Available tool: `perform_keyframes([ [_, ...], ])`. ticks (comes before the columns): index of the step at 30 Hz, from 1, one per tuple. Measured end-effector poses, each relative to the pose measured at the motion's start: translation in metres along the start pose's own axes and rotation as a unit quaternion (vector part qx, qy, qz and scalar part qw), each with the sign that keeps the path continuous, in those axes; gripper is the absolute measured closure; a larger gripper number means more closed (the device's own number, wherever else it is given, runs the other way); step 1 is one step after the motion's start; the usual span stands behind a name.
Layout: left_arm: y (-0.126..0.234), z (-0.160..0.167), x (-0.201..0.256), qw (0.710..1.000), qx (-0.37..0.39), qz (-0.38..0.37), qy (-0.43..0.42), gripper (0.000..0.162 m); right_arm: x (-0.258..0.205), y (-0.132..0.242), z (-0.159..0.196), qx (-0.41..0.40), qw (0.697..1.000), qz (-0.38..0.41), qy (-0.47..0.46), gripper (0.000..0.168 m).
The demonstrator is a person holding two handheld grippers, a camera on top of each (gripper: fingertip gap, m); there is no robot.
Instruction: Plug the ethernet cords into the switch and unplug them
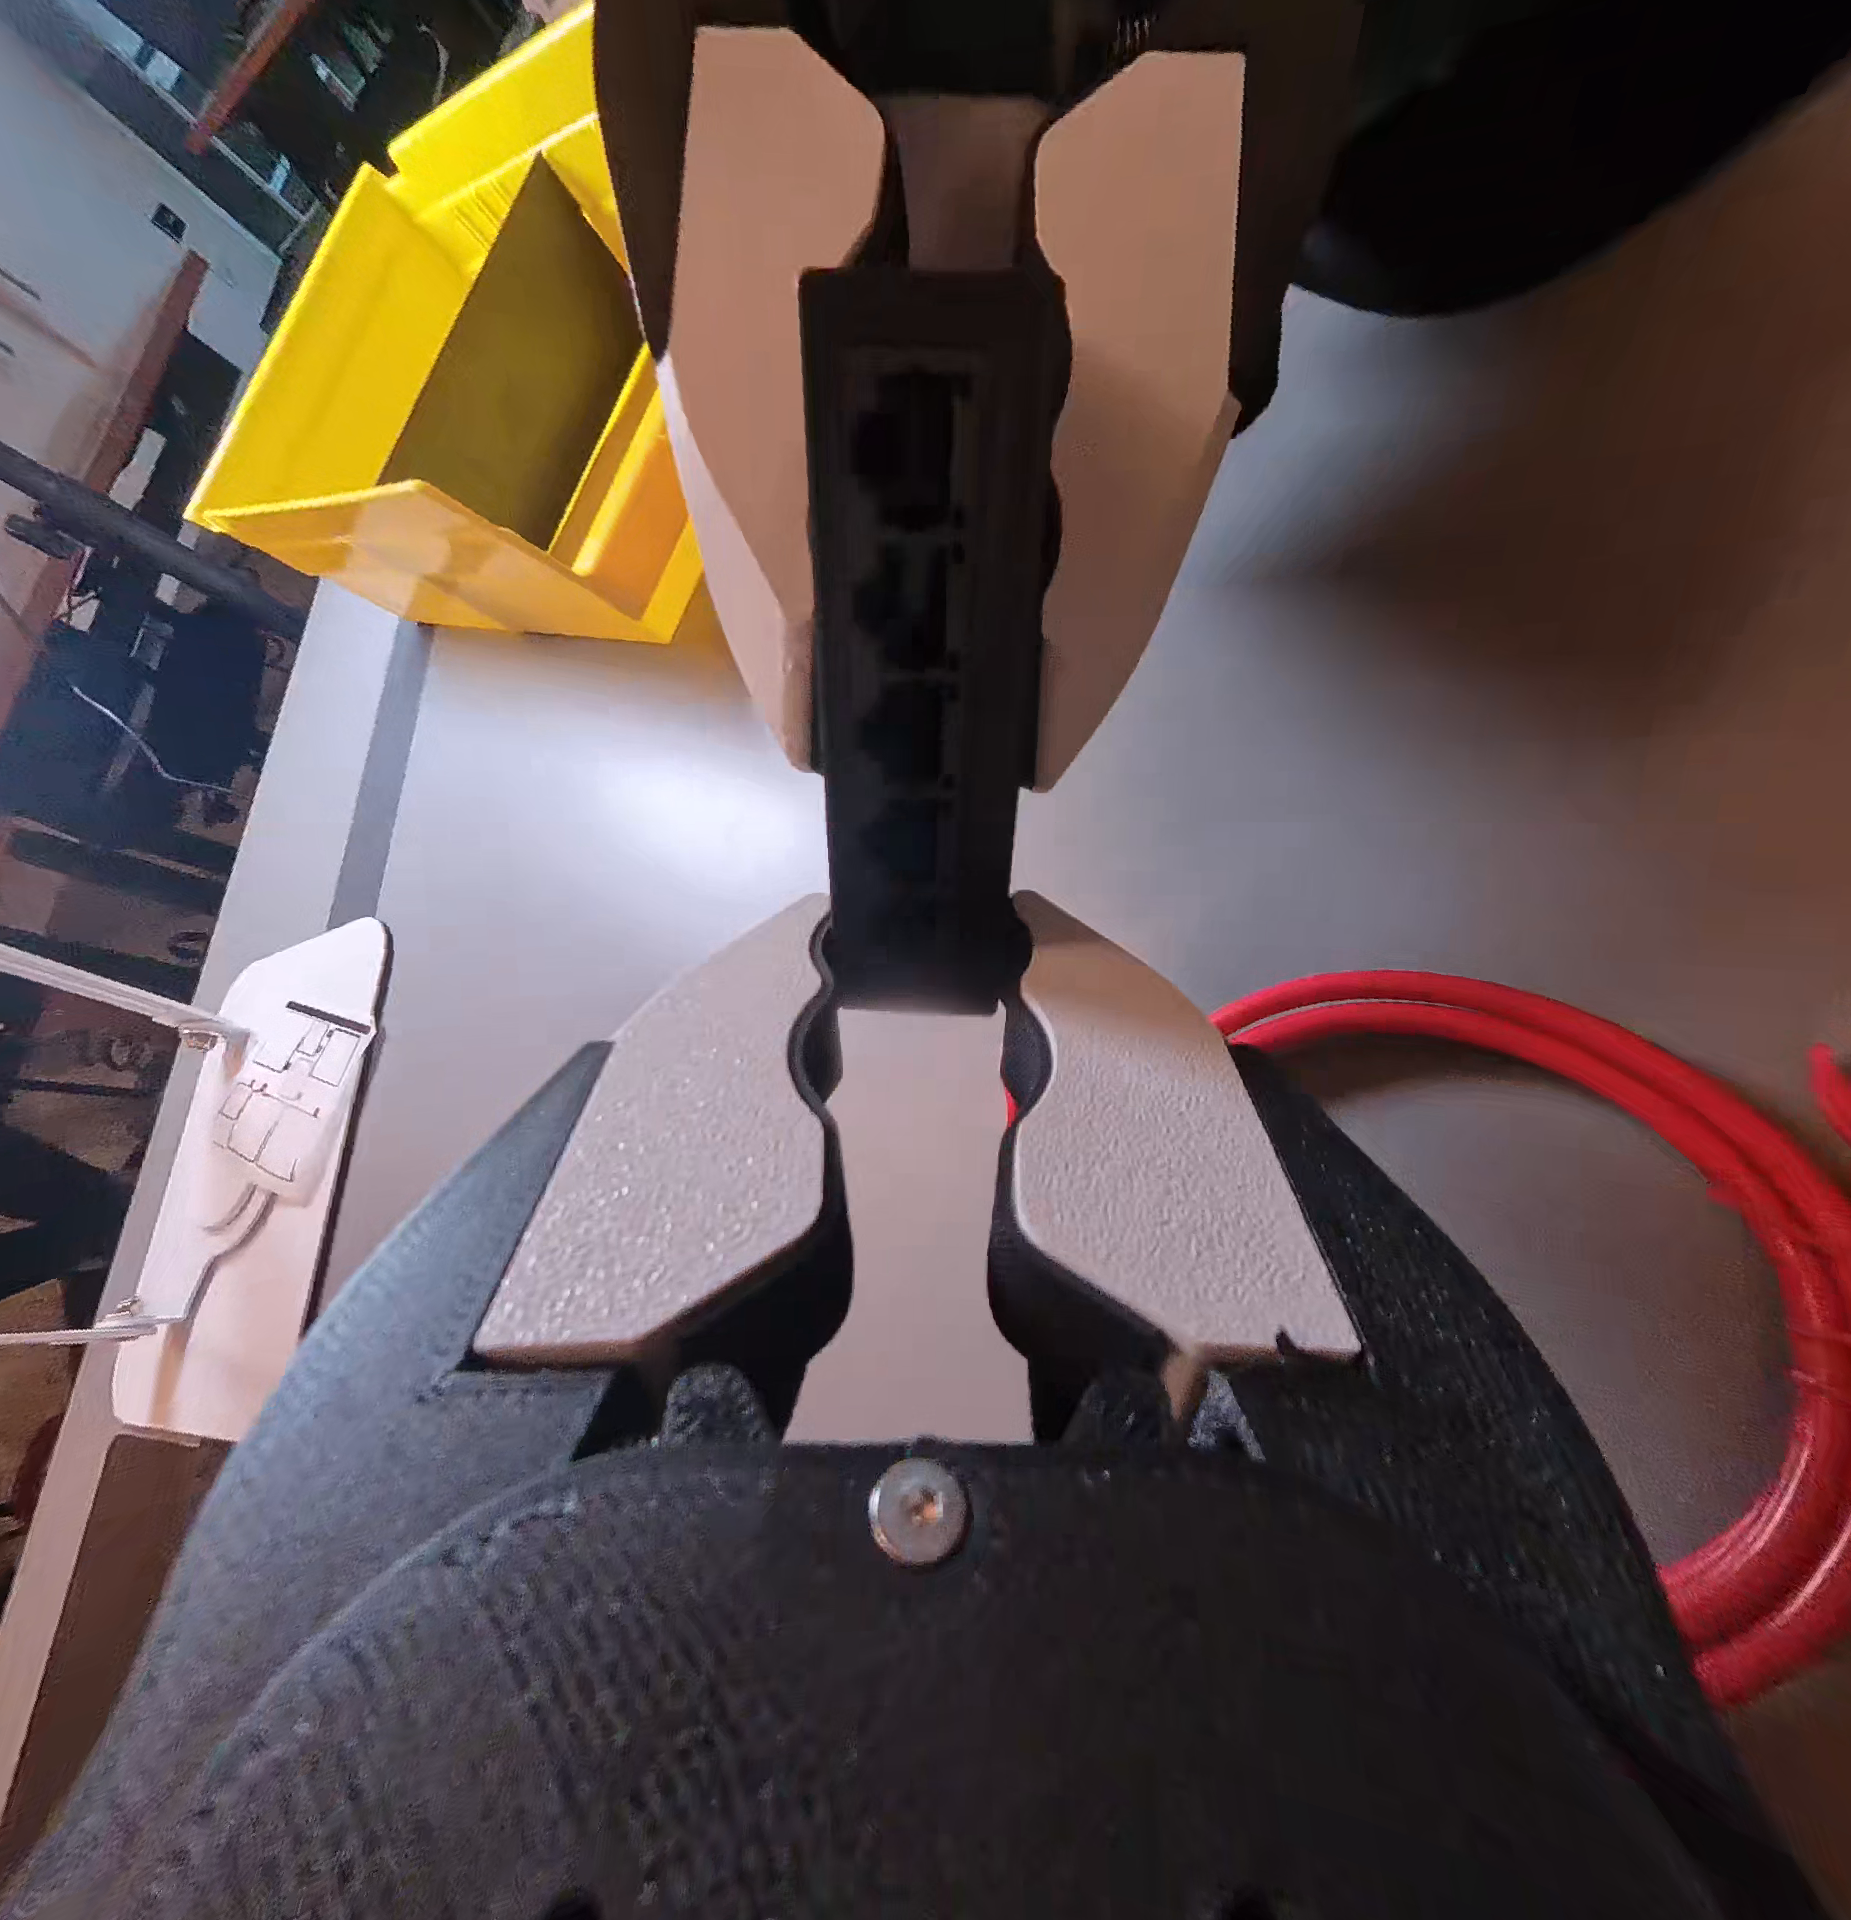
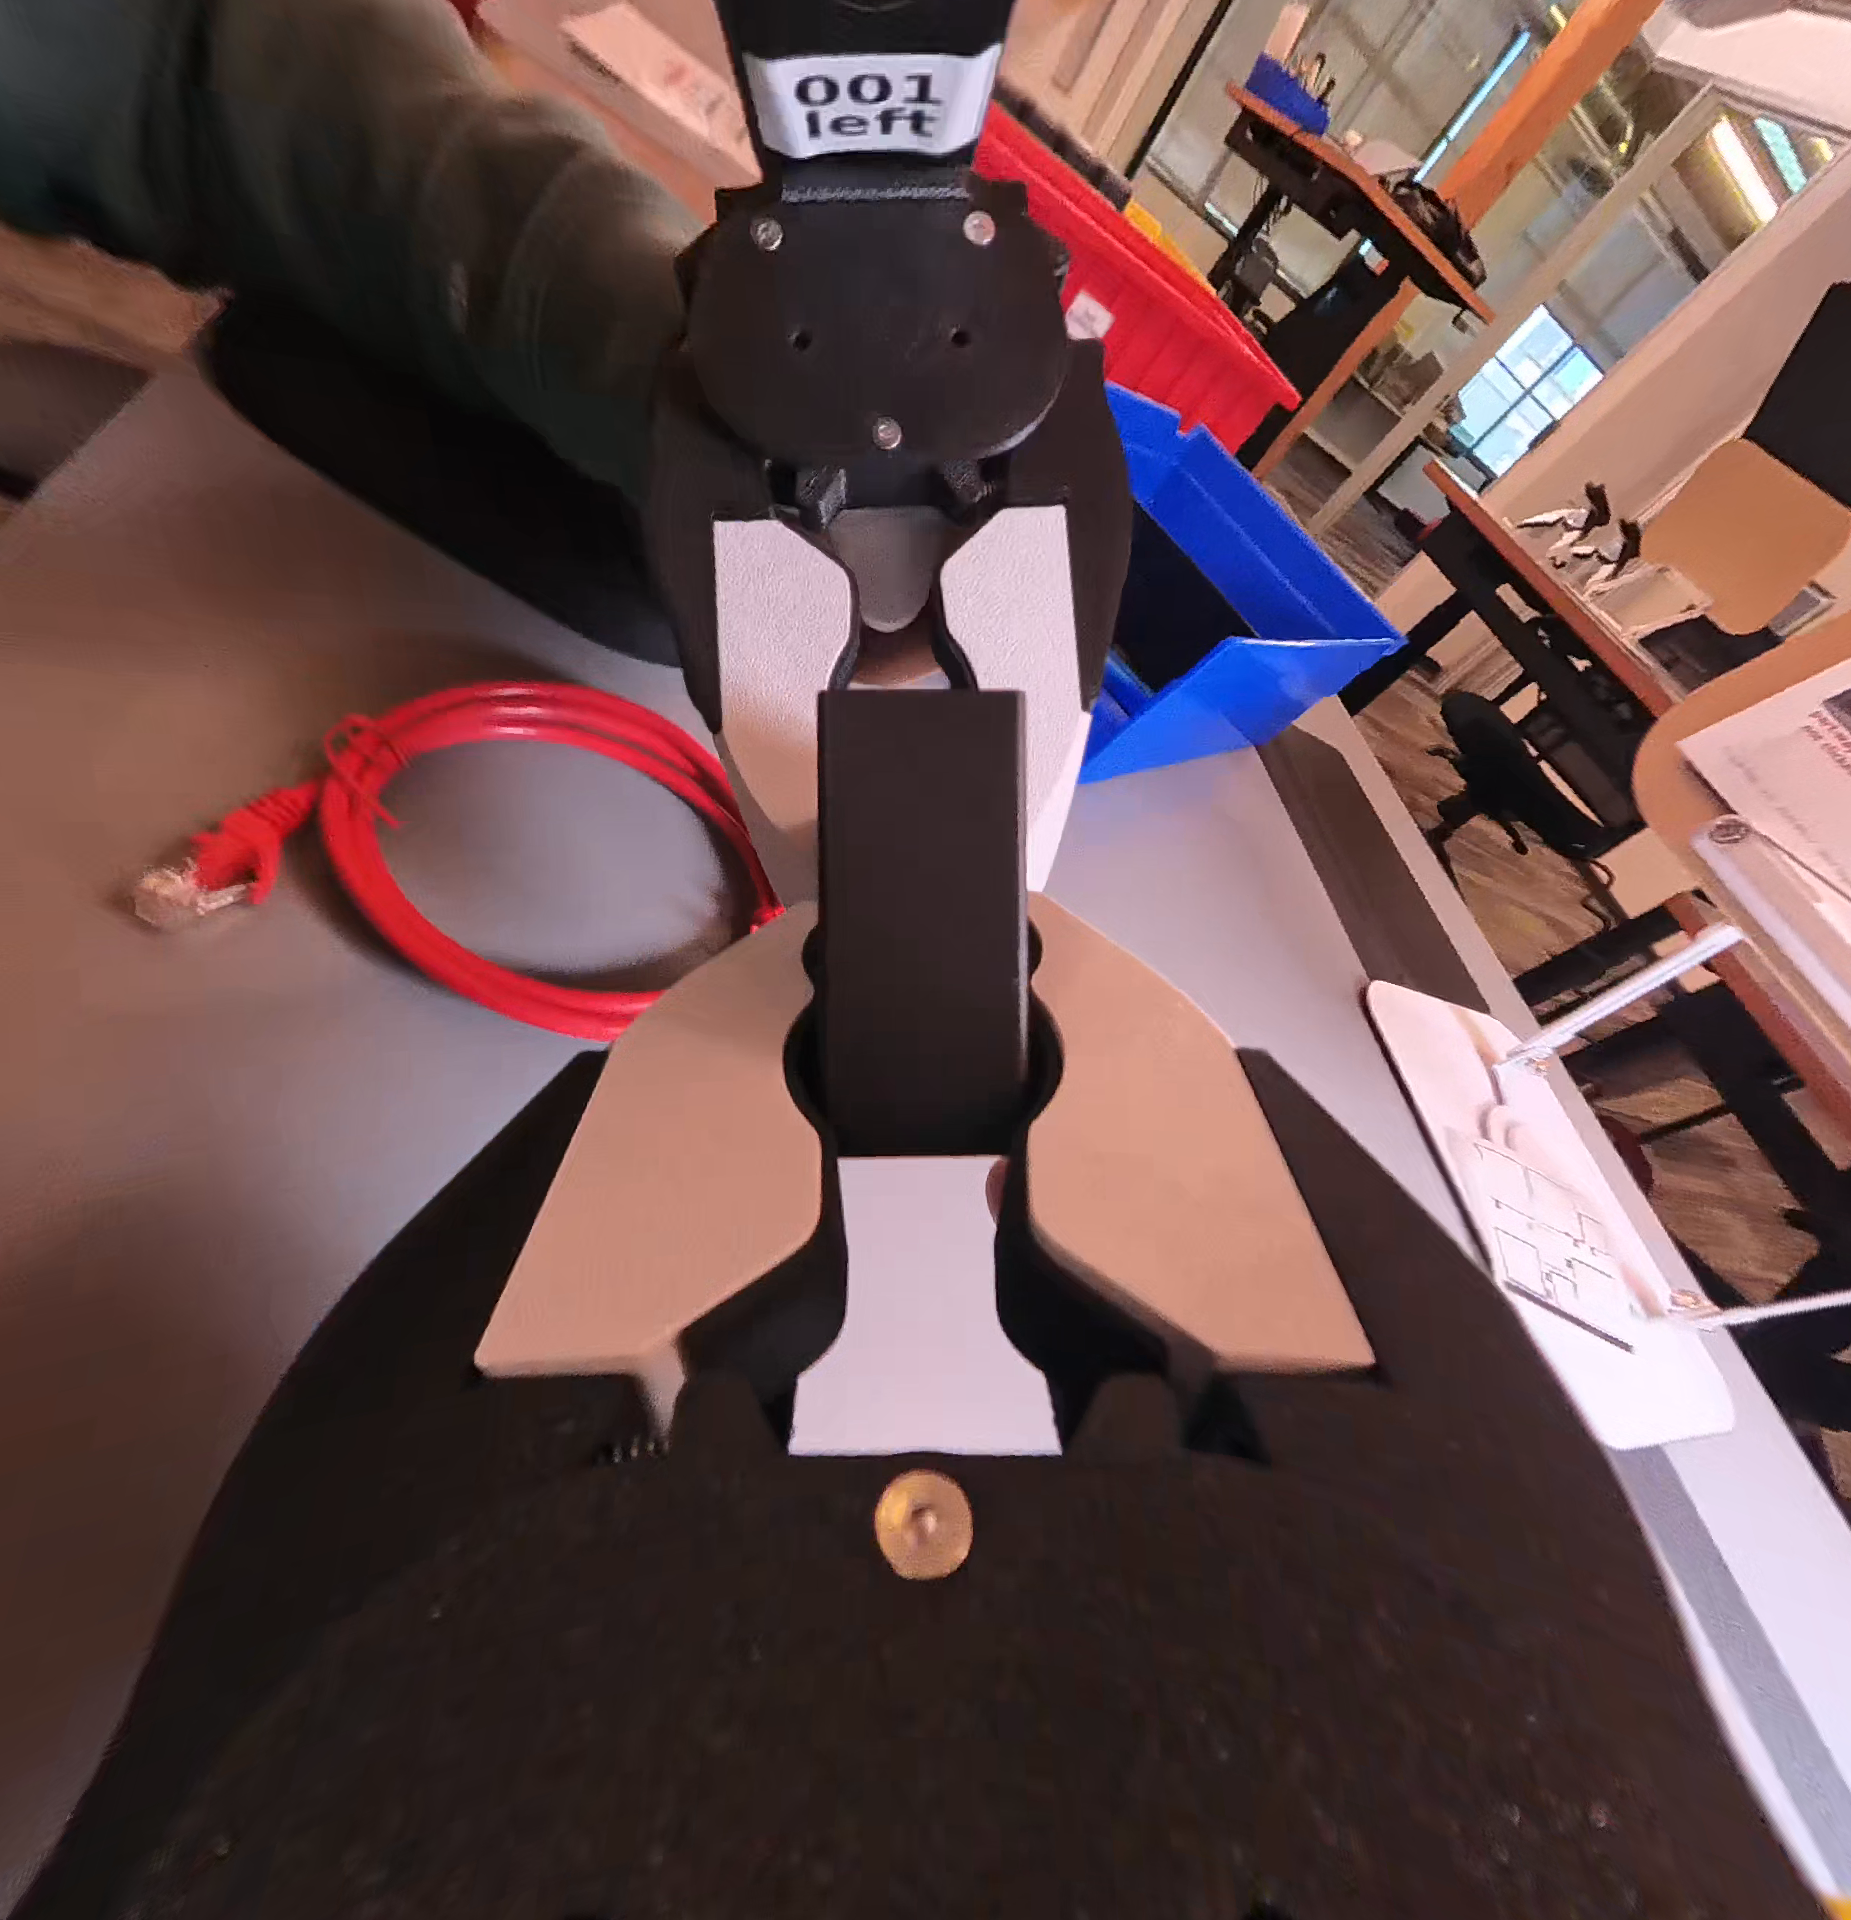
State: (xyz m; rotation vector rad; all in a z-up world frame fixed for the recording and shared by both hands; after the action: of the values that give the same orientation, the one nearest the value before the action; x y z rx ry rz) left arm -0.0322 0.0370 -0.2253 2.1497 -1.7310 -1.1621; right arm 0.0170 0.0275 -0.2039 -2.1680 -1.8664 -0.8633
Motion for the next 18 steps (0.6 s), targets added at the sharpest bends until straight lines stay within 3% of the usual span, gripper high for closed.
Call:
perform_keyframes([
  [3, 0.013, -0.015, -0.005, 0.995, 0.085, 0.018, 0.040, 0.135, 0.008, 0.007, -0.015, 0.068, 0.995, 0.011, -0.066, 0.136],
  [5, 0.022, -0.025, -0.007, 0.986, 0.150, 0.030, 0.062, 0.135, 0.015, 0.012, -0.025, 0.110, 0.987, 0.010, -0.116, 0.124],
  [8, 0.029, -0.036, -0.006, 0.971, 0.213, 0.055, 0.097, 0.135, 0.012, 0.013, -0.031, 0.127, 0.983, -0.012, -0.131, 0.123],
  [10, 0.024, -0.036, -0.002, 0.971, 0.209, 0.063, 0.095, 0.135, 0.007, 0.010, -0.037, 0.136, 0.982, -0.017, -0.129, 0.127],
  [11, 0.020, -0.037, 0.002, 0.972, 0.205, 0.070, 0.094, 0.135, 0.003, 0.008, -0.040, 0.136, 0.983, -0.019, -0.120, 0.139],
  [18, 0.010, -0.032, 0.004, 0.975, 0.182, 0.073, 0.108, 0.135, 0.003, 0.008, -0.037, 0.095, 0.990, -0.016, -0.102, 0.139],
])
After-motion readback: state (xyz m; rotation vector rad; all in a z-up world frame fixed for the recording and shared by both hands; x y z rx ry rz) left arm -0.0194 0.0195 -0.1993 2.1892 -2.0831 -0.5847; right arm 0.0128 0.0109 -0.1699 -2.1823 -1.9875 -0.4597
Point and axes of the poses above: each gripper's, where its closed fingertips meet, y back along the fingers, z out of its underside, x = y × z across the jaws, the point moved 3 cm from there along y, back along the fingers, and after that the axes turned 3 degrees about z, right-handed, at the moved point
